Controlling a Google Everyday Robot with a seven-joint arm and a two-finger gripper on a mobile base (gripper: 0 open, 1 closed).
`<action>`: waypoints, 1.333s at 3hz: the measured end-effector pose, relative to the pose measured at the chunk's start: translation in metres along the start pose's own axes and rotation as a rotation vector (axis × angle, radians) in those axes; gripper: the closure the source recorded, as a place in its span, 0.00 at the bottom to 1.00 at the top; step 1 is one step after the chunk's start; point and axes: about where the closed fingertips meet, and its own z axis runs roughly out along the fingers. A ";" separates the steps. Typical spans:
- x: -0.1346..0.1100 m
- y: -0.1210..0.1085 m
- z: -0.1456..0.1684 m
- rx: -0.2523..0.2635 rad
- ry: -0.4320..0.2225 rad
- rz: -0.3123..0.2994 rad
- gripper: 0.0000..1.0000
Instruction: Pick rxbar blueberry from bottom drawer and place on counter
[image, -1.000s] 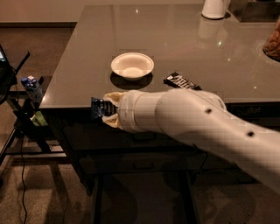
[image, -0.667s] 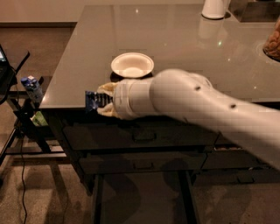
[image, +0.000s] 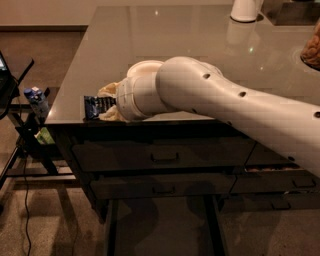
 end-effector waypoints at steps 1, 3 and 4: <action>-0.002 -0.013 0.010 -0.017 -0.032 0.007 1.00; -0.004 -0.046 0.035 -0.082 -0.136 0.039 1.00; 0.004 -0.047 0.047 -0.150 -0.154 0.074 1.00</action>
Offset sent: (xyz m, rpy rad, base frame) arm 0.0580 0.0282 0.0212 0.0988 0.0733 0.1222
